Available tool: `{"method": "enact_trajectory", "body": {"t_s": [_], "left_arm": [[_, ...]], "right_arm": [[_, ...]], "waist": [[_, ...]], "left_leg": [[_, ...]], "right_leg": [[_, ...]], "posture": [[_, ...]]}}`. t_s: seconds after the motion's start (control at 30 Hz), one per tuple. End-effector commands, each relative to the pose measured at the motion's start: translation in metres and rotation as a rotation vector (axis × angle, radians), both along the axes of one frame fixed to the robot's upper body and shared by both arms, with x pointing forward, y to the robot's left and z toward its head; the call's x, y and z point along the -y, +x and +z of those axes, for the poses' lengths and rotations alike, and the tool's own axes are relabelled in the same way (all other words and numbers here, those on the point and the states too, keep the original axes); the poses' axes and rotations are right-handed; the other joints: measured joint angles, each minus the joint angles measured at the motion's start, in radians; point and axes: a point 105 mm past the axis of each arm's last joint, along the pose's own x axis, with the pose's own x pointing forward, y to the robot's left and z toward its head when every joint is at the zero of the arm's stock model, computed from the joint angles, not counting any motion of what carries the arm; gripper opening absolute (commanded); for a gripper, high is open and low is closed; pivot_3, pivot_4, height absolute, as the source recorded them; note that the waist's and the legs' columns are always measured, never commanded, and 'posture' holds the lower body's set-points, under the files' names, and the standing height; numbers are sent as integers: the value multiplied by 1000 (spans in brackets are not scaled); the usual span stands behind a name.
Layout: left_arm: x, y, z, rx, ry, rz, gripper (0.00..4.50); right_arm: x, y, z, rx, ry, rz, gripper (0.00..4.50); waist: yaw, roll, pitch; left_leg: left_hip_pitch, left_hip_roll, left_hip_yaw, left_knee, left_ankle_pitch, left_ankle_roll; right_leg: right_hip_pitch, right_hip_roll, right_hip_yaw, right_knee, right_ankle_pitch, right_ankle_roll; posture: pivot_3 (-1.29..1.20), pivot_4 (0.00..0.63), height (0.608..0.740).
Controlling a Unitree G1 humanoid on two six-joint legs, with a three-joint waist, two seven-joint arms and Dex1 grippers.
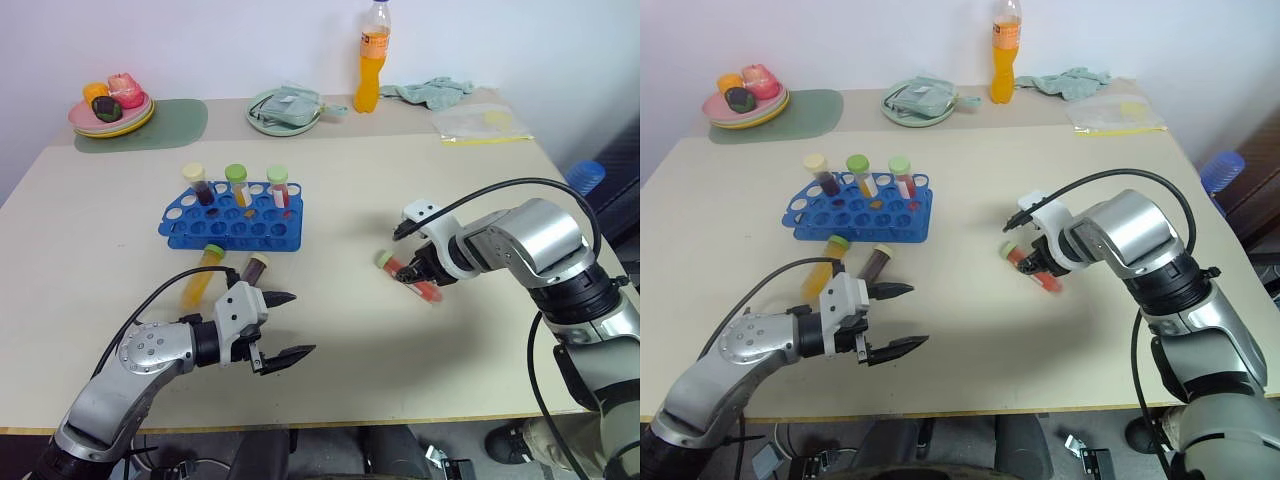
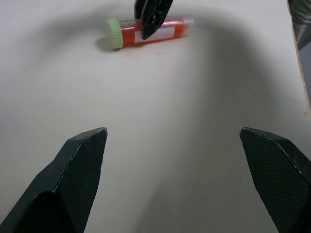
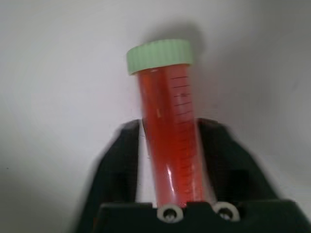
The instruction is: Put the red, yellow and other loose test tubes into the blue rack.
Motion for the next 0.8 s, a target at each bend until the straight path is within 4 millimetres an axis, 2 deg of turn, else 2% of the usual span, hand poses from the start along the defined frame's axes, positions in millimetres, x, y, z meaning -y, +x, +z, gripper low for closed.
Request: {"method": "enact_trajectory", "body": {"t_s": [0.03, 0.13, 0.2, 0.27, 0.33, 0.43, 0.6, 0.7, 0.8], "left_arm": [[4, -4, 5, 35, -12, -17, 4500], [-5, 1, 3, 33, -14, 32, 4500], [-18, 10, 5, 36, -42, 117, 4500], [-33, 23, 11, 41, -110, 232, 4500], [-46, 33, 16, 49, -171, 328, 4500], [-74, 49, 20, 58, -239, 487, 4500], [-114, 61, 16, 95, -236, 665, 4500], [-138, 62, 16, 119, -222, 745, 4500], [-153, 62, 17, 140, -203, 783, 4500]], "right_arm": [[-10, 2, 19, 60, 35, 50, 657], [-30, -2, 38, 196, 128, 197, 657], [-56, -5, 64, 446, 250, 383, 657], [-77, -10, 90, 701, 375, 499, 657], [-89, -14, 101, 808, 494, 524, 657], [-113, -1, 116, 908, 782, 382, 657], [-151, 22, 104, 1067, 883, 262, 657], [-168, 31, 91, 1079, 913, 222, 657], [-185, 34, 78, 1079, 906, 228, 657]], "waist": [[0, 0, 0], [-1, 0, 0], [-1, 0, 0], [-2, 0, 0], [-5, 0, 0], [-6, -1, -1], [-7, -1, -1], [-8, -1, -1], [-13, -1, -1]], "left_leg": [[0, -2, 0, 0, 0, 0], [0, -2, 0, 0, 0, 0], [0, -2, -1, 0, 0, 0], [0, -2, -1, 0, 0, 0], [0, -2, 0, 1, 0, 0], [1, -2, -1, 3, 1, -1], [6, -3, -2, 1, 3, -5], [7, -4, -2, 1, 4, -6], [7, -4, -3, 1, 5, -9]], "right_leg": [[0, 0, 0, 0, 0, 0], [0, 0, 0, 0, 0, 0], [-1, 0, 0, 0, 0, 0], [0, 0, 0, 1, 0, 0], [-1, 0, 0, 3, 0, 0], [0, 0, 0, 6, 0, 0], [0, 0, 1, 11, 0, 0], [0, 0, 1, 11, 0, 0], [0, 0, 1, 11, 0, 0]], "posture": [[0, 150, 740], [0, 150, 740], [0, 150, 740], [0, 150, 740], [0, 150, 740], [0, 150, 740], [0, 150, 740], [0, 150, 740], [0, 150, 740]]}}
